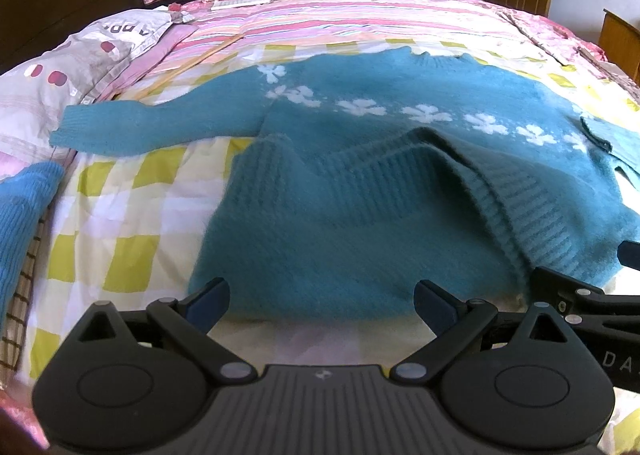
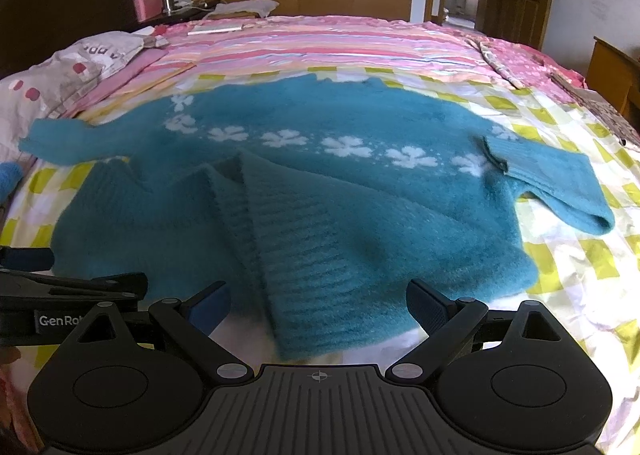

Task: Fold small clothes
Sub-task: 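Move the right gripper to the folded ribbed hem and grasp it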

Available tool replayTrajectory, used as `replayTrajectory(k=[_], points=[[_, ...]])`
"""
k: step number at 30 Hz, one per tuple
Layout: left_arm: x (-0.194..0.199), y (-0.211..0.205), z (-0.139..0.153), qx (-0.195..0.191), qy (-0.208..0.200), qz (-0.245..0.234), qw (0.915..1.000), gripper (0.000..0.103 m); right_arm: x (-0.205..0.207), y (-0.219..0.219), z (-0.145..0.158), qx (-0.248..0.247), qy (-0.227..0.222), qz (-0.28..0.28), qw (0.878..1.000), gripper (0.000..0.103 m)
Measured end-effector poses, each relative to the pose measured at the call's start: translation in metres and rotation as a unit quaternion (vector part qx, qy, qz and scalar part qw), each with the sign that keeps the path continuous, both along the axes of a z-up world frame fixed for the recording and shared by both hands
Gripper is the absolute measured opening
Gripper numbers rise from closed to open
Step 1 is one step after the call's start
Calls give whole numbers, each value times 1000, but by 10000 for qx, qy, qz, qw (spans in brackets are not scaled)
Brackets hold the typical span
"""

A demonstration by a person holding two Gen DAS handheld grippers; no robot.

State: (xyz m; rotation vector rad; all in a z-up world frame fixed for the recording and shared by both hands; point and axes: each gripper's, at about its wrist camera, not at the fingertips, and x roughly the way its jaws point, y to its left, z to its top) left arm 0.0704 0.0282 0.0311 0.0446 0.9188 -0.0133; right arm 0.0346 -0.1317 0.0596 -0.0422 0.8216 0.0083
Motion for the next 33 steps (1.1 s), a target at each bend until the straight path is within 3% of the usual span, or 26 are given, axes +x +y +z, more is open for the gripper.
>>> replayTrajectory(k=[8, 21, 30, 33], points=[[12, 18, 7, 11, -209, 34, 9998, 103, 5, 8, -4, -260, -105, 158, 9995, 95], [22, 33, -4, 168, -124, 85, 9997, 103, 23, 9, -9, -571, -180, 188, 9980, 95], [27, 36, -9, 213, -98, 53, 9997, 103, 34, 7, -18, -596, -58, 220, 9980, 95], [28, 40, -10, 189, -130, 36, 9997, 103, 39, 3, -21, -477, 31, 263, 9985, 89]])
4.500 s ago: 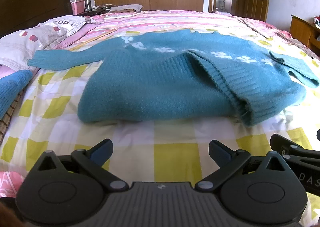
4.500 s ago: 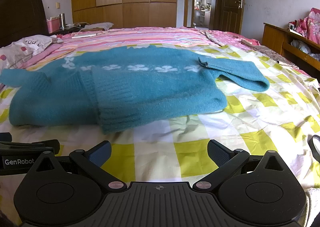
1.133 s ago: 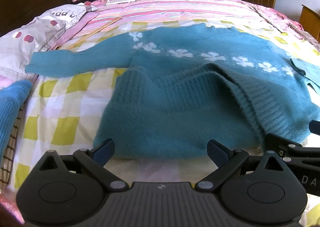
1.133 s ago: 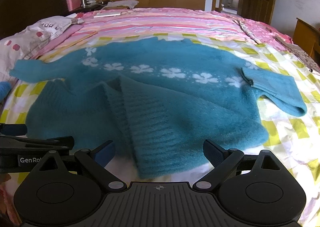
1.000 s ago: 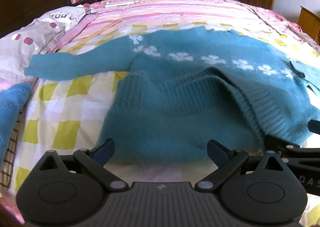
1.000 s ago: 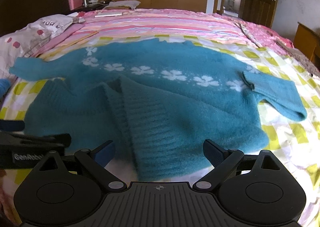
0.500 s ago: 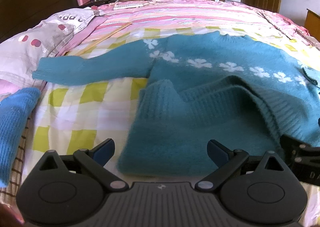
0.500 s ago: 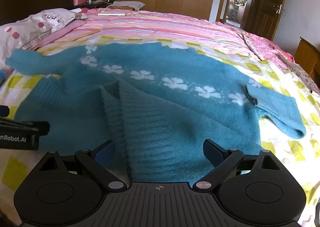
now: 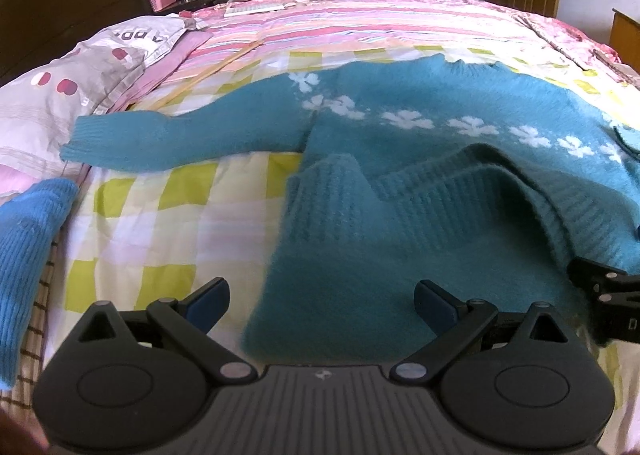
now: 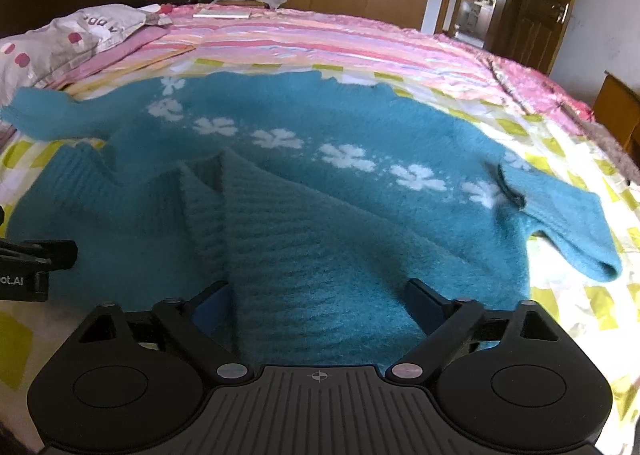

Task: Fold small clothes
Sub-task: 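Move the right gripper to the folded ribbed hem and grasp it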

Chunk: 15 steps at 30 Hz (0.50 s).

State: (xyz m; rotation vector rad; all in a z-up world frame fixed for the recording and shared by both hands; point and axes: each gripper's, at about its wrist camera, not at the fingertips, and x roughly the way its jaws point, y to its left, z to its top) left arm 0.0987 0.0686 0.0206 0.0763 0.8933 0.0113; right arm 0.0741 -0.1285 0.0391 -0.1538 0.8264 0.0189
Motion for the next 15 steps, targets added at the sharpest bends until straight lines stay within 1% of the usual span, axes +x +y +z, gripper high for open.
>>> replayTrajectory(k=[2, 3, 4, 5, 7, 8, 10, 11, 13, 15], points=[[0, 4, -1, -52, -19, 11, 10000, 103, 1, -2, -1, 69, 39, 40, 10000, 85], [1, 7, -2, -100, -28, 15, 9999, 103, 2, -3, -1, 82, 49, 63, 9999, 82], [2, 10, -2, -159, -32, 19, 9999, 103, 2, -4, -1, 109, 62, 87, 9999, 76], [2, 13, -3, -211, -31, 22, 9998, 103, 3, -6, -1, 144, 69, 99, 9998, 72], [4, 18, -4, -325, -34, 20, 9995, 103, 4, -9, 0, 212, 83, 108, 9997, 58], [5, 20, -4, -362, -41, 15, 9993, 103, 5, -10, 1, 227, 81, 111, 9996, 54], [6, 21, -5, -386, -59, -6, 9992, 103, 5, -12, 4, 266, 83, 117, 9995, 39], [7, 22, -5, -386, -72, -21, 9992, 103, 5, -13, 6, 290, 86, 126, 9995, 37], [7, 22, -6, -389, -94, -35, 9992, 101, 5, -16, 8, 328, 94, 153, 9993, 25], [8, 24, -5, -399, -111, -70, 9991, 94, 5, -19, 10, 382, 116, 161, 9991, 19]])
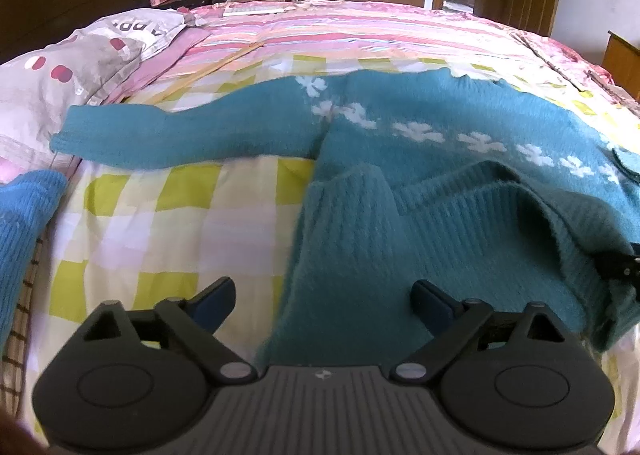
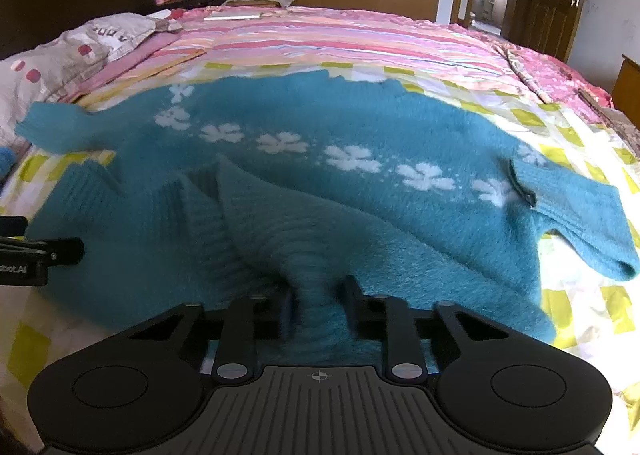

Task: Fold small clothes
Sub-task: 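Move the right gripper to the folded ribbed hem and grasp it, then pull the hem with the right gripper away from the collar to unfold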

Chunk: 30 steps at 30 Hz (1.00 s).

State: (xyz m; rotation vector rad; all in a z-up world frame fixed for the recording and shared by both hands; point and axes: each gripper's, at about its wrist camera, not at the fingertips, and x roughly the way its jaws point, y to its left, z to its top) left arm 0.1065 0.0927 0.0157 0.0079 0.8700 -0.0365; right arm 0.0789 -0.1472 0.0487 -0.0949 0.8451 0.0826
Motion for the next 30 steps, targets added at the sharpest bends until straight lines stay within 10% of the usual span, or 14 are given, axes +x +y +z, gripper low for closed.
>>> replayTrajectory(k=[12, 30], points=[[-15, -6, 9, -219, 18, -493, 9985, 47, -29, -17, 23, 258, 98, 316, 9991, 7], [-117, 9, 28, -383, -42, -986, 9944, 41, -119, -64, 59, -23, 536, 660, 9964, 6]])
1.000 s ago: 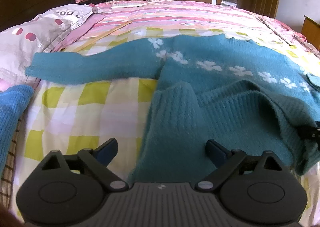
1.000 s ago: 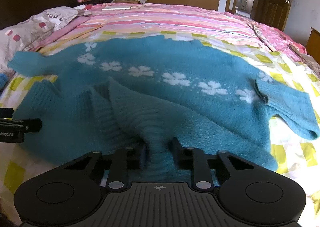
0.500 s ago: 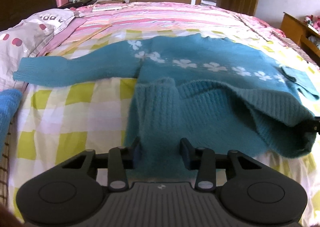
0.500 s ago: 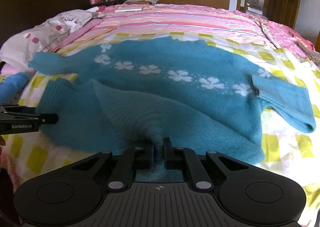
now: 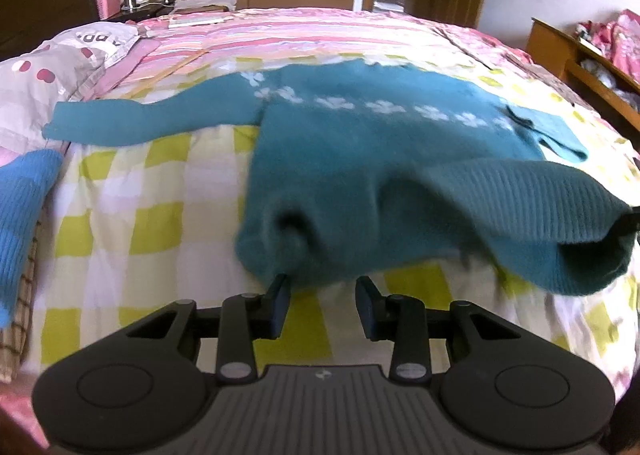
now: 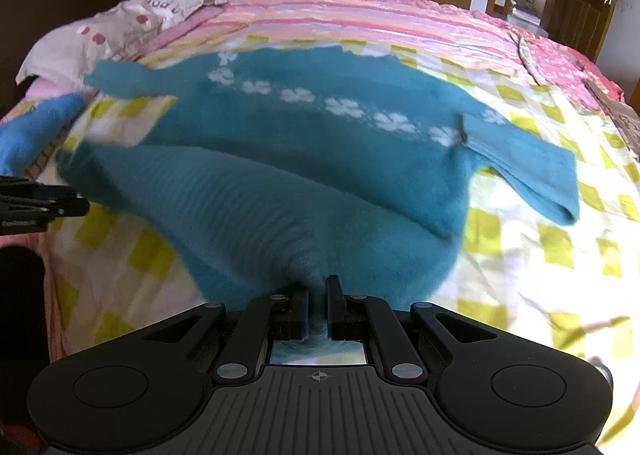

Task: Fold small clothes
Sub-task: 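Pull the hem with the right gripper away from the collar to unfold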

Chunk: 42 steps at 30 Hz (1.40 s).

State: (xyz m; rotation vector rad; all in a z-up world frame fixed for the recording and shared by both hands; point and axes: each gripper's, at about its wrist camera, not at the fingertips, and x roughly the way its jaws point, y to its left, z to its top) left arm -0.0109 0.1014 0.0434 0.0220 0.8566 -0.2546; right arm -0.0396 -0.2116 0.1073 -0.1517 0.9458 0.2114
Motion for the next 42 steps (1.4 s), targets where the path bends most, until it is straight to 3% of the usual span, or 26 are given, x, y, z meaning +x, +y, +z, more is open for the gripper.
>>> replayTrajectory(k=[10, 16, 21, 28, 32, 37, 42], points=[[-51, -11, -1, 502, 290, -524, 9969, 42, -32, -17, -31, -227, 587, -10, 9980, 6], [-62, -14, 11, 439, 183, -531, 9975, 43, -44, -21, -38, -144, 691, -40, 9975, 12], [-48, -22, 16, 244, -6, -424, 9988, 47, -56, -23, -33, -99, 718, 24, 9974, 14], [-18, -42, -3, 204, 23, -304, 9993, 47, -67, -23, -8, 193, 185, -77, 9996, 17], [-9, -43, -18, 347, 216, -61, 9991, 47, -56, -16, -10, 329, -61, -137, 9993, 17], [-6, -32, -33, 481, 636, 274, 9964, 47, -38, -7, -31, 384, 72, -110, 9992, 17], [-4, -37, -35, 659, 767, 239, 9946, 48, -32, -4, -54, 230, 427, -184, 9987, 19]])
